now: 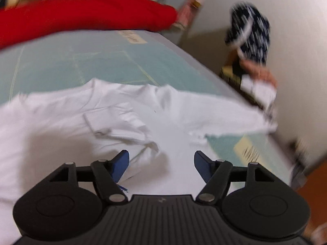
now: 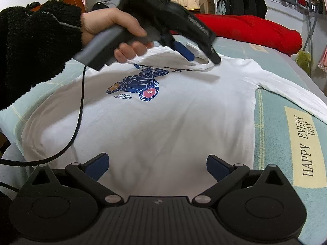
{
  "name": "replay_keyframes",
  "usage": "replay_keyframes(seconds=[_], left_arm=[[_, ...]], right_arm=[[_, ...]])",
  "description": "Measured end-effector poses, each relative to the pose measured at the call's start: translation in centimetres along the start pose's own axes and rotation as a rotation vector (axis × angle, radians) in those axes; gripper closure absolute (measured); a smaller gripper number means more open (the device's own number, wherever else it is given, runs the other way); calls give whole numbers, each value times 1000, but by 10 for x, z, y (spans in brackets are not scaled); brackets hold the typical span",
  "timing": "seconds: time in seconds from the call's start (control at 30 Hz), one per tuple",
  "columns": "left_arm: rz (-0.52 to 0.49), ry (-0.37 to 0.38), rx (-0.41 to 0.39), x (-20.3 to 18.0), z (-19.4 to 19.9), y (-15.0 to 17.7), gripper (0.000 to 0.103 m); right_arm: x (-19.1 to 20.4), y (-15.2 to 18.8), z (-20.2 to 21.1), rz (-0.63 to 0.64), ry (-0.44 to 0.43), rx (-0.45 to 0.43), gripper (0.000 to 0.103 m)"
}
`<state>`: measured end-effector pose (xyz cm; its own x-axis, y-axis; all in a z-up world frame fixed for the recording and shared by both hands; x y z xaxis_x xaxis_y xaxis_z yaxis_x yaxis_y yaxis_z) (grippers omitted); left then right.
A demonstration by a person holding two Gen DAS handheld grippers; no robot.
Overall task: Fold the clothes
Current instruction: 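Lay the sleeve along the collar and open the left tool, then lift the open left tool away from the folded sleeve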
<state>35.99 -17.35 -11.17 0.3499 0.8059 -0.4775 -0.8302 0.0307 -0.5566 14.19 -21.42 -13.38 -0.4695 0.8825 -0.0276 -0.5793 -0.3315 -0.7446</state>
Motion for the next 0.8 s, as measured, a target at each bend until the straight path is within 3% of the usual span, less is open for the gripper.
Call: replay_keyframes(seconds=[0.07,0.13,0.3,0.5,0.67,0.8], left_arm=[[138,63,-8,12,2,-6,29],[231,79,-9,25,-4,-11,28],[323,82,-13,36,-31,-20,28],[258,104,-13,5,-55,-32,28],[116,185,-3,-38,-57,-33,28],[45,160,-8,-42,-45,-33,28]], right_arm=[[-2,1,-1,-7,-1,-3,0],[-3,2,-2,-13,-3,-4,0],[-5,4,-2,-17,-1,-3,0],[-8,5,-2,-23,9,2,0],[-9,6,-3,-24,14,11,0],[-10,6,-3,-26,17,11,0]])
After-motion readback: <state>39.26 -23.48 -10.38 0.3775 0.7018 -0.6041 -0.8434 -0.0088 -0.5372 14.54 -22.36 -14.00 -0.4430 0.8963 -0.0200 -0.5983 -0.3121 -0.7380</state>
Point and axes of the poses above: each gripper's, at about its wrist camera, not at the fingertips, and z roughly against the way its jaws point, x to its left, y to its underside, the point moved 9 cm from there along -z, roughly the way its jaws point, and after that the axes turned 10 degrees about z, right-handed, at the moved point
